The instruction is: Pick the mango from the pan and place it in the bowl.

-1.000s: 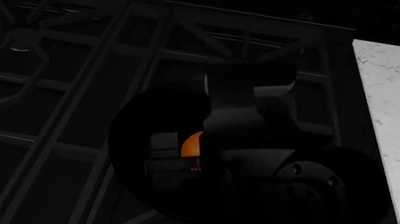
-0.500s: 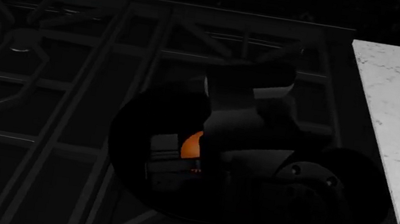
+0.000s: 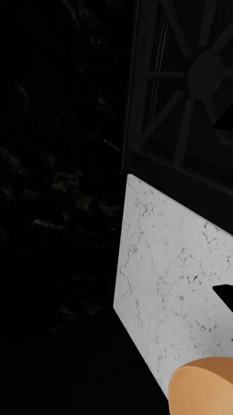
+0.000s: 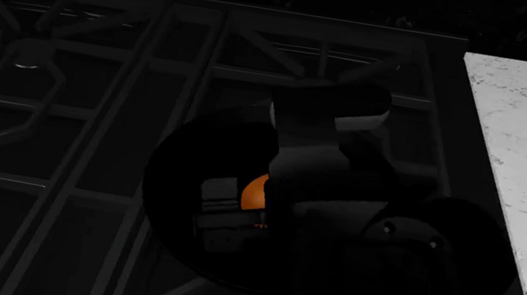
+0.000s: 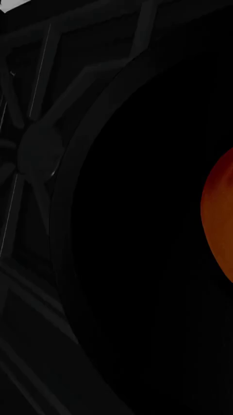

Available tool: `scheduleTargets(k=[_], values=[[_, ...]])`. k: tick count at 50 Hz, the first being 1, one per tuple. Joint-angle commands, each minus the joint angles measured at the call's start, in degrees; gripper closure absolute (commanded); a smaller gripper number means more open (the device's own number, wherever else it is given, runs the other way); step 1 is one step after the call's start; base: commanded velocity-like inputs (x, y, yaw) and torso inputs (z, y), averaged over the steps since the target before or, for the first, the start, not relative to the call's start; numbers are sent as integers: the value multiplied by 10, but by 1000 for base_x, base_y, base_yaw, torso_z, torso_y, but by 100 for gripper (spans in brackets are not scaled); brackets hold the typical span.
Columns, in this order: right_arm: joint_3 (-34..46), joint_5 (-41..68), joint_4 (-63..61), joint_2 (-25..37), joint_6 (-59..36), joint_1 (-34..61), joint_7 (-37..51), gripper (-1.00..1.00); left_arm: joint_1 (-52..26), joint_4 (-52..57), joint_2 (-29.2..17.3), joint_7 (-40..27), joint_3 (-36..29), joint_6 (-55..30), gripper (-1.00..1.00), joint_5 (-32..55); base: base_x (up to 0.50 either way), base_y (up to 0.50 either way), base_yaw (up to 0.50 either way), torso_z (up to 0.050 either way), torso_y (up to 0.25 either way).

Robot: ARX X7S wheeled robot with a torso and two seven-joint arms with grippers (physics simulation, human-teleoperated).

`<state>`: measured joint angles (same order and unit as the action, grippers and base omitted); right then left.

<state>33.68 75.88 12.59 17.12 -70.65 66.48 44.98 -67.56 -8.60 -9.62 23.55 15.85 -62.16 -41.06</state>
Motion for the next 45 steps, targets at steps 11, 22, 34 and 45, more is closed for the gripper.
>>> scheduleTargets(k=[11,22,34,45], values=[[-39,24,-70,6,-21,43,31,100,8,24,8,16,6,-9,-100,-7,0,0,0,0,0],[-86,84,-177,34,-36,87,92,100,11,40,9,21,-1,-9,-100,-5,0,0,0,0,0],[-125,74,-353,88,-3,74,85,100,27,70,13,40,-8,-4,-100,8,0,0,0,0,0],[-157,61,-460,125,43,11,86,100,39,76,15,34,-5,0,-100,14,0,0,0,0,0]])
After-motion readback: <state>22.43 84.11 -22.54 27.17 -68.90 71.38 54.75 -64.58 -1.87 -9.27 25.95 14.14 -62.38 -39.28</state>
